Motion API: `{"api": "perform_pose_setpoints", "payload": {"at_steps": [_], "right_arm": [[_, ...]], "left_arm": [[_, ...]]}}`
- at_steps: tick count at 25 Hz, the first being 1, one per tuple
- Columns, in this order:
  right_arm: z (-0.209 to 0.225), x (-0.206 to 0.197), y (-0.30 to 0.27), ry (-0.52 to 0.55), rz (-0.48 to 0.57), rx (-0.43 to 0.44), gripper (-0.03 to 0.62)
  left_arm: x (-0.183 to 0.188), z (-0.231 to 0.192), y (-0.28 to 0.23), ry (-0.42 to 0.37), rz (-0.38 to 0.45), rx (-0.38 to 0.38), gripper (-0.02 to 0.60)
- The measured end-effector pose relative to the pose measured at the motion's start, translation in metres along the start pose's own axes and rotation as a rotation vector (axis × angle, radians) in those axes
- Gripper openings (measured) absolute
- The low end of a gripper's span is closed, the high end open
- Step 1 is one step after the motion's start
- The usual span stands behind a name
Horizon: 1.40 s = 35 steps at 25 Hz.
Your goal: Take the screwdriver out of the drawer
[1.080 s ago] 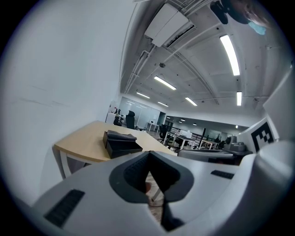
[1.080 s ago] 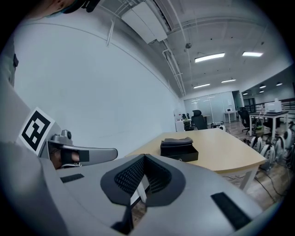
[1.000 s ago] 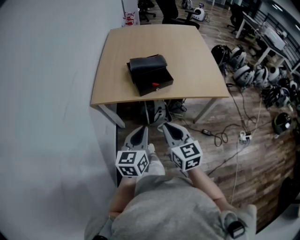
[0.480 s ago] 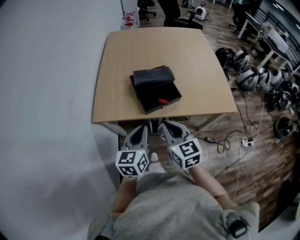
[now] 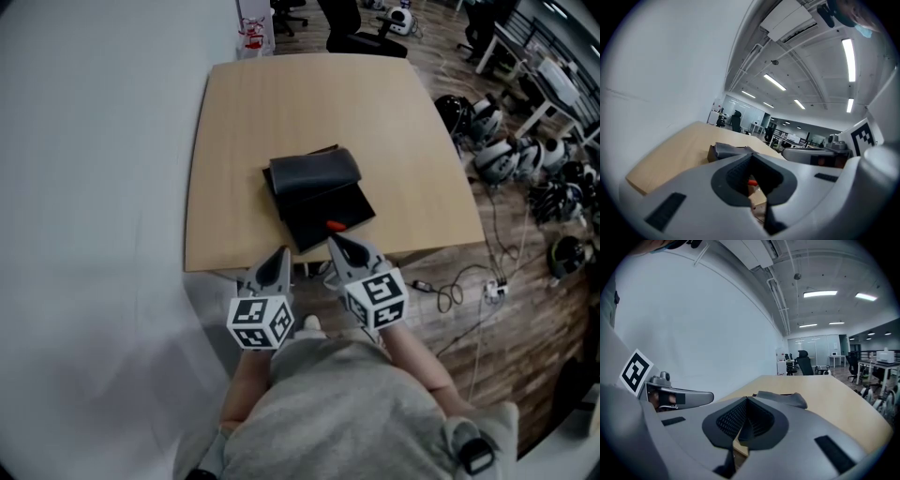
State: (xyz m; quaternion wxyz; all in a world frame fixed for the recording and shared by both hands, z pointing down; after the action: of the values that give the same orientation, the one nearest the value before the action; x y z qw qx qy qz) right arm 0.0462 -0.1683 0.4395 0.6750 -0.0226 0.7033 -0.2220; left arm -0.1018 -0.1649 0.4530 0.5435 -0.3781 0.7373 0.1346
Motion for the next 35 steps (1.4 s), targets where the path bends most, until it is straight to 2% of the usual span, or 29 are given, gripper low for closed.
{"api": "perform_pose_setpoints", "payload": {"at_steps": [8,16,24,29,35], "right_arm": [[0.024,0.0,-0.033,-0.026,-0.047,-0.075,0.0],[0.045,-0.019,-0.061,-0.003,-0.089,-0.084,0.0],[0.062,-0.025,-0.097,0.038,-0.154,-0.003,0.0],[0.065,-0.032,-0.127,0.106,-0.212,0.071,0.0],[0.065,-0.059,-0.16,0.248,-0.367,0.18,0.0]], "left_arm": [[0.016,-0.026,-0.023,-0.013,-0.032,-0.019,-0.002],[-0.001,-0.043,-0.04,0.044,-0.047,0.003,0.0],[-0.008,-0.065,-0.063,0.083,-0.062,0.095,-0.002],[-0.01,-0.08,-0.074,0.111,-0.056,0.147,-0.002],[-0.011,-0.097,-0.089,0.128,-0.054,0.199,-0.001]]}}
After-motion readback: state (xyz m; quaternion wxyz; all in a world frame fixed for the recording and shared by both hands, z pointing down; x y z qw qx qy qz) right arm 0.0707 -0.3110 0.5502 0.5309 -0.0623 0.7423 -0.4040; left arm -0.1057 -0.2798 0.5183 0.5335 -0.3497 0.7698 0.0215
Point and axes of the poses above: the fingertips, and each gripper's own axes: y backward along the fingers, z to its right, x out of its top, the point moved 5 cm from there along y, backward along the fingers, and after that the axes turned 12 degrees about -x, right-handed, at the moved point
